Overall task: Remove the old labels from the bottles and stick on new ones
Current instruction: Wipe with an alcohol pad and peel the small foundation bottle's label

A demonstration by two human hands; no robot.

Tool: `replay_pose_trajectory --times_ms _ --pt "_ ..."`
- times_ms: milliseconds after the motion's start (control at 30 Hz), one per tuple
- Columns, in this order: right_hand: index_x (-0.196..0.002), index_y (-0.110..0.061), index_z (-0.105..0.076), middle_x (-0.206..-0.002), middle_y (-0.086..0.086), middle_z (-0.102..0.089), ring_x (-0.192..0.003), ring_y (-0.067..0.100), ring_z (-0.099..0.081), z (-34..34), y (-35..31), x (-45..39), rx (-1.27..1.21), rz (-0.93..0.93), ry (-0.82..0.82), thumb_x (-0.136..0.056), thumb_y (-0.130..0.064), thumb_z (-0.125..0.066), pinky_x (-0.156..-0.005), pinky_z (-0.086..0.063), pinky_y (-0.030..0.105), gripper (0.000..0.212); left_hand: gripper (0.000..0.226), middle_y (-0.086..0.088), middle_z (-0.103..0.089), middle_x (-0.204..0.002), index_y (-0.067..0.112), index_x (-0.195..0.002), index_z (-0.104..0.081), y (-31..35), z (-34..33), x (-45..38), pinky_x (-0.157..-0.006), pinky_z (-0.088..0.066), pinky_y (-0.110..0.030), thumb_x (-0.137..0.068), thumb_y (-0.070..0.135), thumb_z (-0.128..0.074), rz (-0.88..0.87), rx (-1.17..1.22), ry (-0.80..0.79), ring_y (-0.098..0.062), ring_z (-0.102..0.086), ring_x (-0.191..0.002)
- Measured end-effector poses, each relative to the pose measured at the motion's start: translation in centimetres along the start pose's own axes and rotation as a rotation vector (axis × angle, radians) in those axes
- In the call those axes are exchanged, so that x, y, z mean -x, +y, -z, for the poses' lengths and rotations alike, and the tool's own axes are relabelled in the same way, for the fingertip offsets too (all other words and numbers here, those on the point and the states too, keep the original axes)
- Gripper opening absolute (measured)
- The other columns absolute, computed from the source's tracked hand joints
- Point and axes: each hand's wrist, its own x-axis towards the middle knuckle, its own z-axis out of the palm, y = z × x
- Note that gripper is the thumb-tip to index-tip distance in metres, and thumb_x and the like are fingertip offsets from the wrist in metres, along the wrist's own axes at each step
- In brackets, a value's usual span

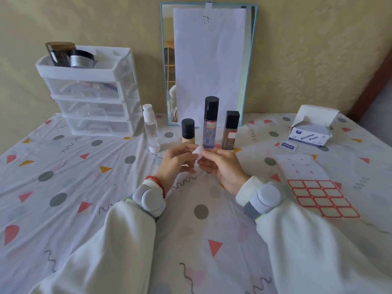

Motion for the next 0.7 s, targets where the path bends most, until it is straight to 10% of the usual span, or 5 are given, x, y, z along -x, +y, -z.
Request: replay_pose_trajectory --times_ms 700 --pt "-0.095 0.001 -0.066 -0.079 0.011 -0.075 -0.070 0.024 -0.073 -0.7 0.1 1.1 0.027 0.174 0.049 -0.087 -0.007 -0.067 -0.061 -0.057 0.025 0.011 0.024 -0.014 -0.064 -0.091 0.012 -0.100 -0.069 0.0 -0.2 0.1 -0.066 -0.055 -0.031 -0.078 0.018 -0.061 0.027 0.046 -0.070 -0.024 -0.063 -0.079"
